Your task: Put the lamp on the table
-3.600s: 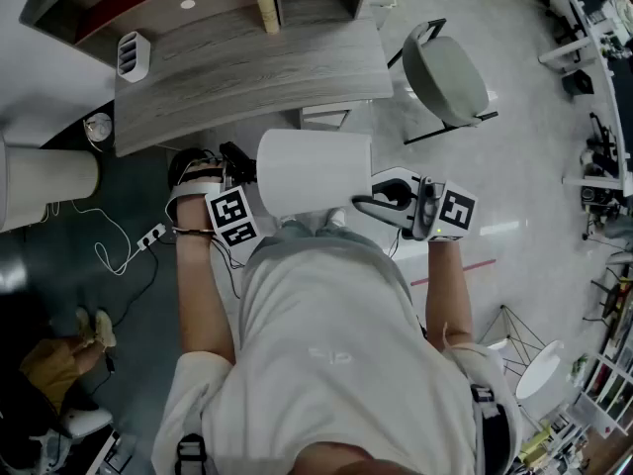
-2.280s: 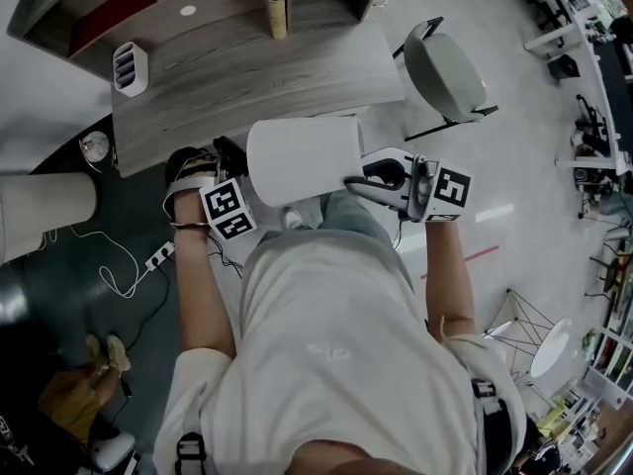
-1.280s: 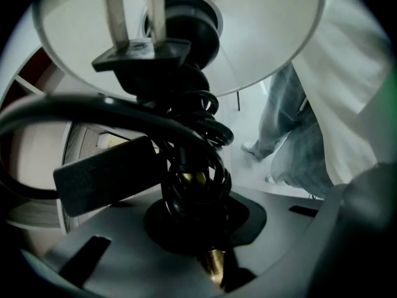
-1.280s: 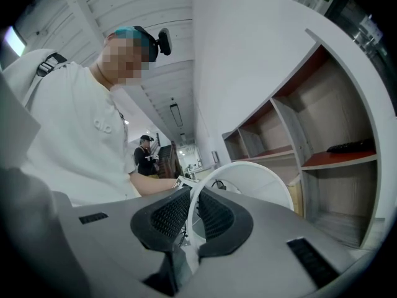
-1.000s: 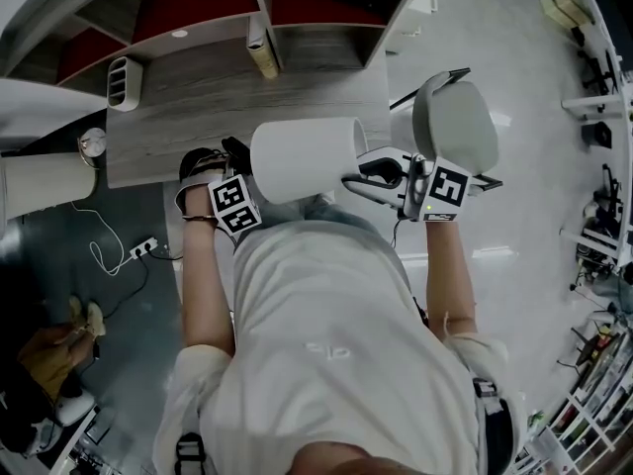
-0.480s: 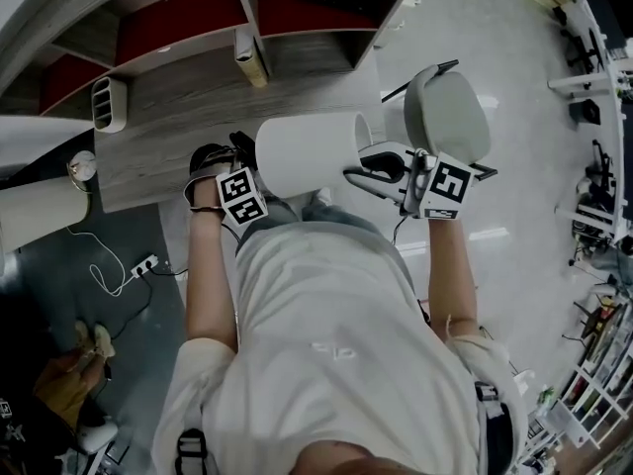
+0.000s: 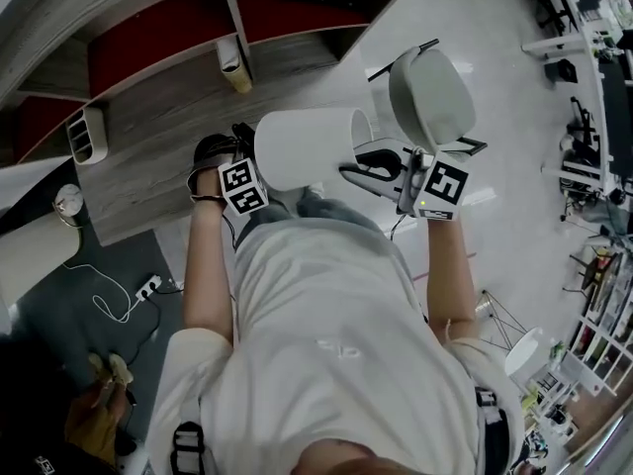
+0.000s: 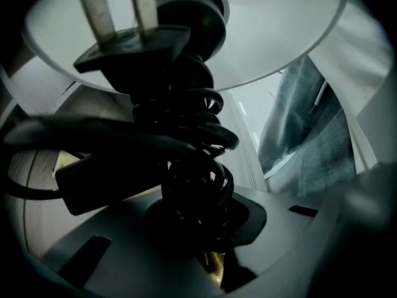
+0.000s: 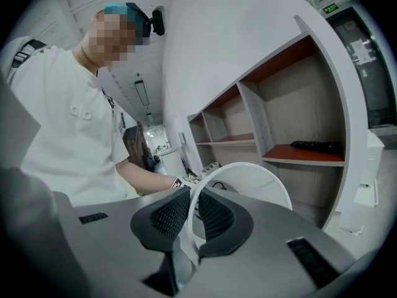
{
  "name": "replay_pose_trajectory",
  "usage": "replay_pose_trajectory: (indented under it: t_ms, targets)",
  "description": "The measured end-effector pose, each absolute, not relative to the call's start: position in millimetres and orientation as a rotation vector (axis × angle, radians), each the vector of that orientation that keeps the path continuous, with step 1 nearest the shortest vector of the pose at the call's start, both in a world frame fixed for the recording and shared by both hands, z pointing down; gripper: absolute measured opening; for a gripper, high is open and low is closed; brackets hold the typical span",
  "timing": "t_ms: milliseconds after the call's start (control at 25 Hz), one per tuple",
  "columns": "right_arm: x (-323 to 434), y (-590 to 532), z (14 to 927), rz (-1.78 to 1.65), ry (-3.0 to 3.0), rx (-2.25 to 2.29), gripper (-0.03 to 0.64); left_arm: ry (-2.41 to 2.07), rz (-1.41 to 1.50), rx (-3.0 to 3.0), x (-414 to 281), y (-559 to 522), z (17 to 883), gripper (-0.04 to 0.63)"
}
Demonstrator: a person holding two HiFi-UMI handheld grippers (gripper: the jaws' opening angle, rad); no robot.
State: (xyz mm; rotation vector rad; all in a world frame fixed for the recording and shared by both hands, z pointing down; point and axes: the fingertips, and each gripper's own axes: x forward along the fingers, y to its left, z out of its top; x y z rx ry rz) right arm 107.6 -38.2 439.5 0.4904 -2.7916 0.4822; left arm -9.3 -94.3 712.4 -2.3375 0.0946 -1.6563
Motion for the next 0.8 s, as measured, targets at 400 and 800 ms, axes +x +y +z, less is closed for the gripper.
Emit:
replay_pose_trajectory:
  t_ms: [400,800]
  targets:
    - [108,-52,451,0.518,-2.668,0.636,0.061,-0.052,-1.547,-2.381,23,-110,738,0.063]
    - [115,-70,459,0.566,-2.615,0.734,0.061,-0.131,-1.472,-2.396,42,-126,748,0.064]
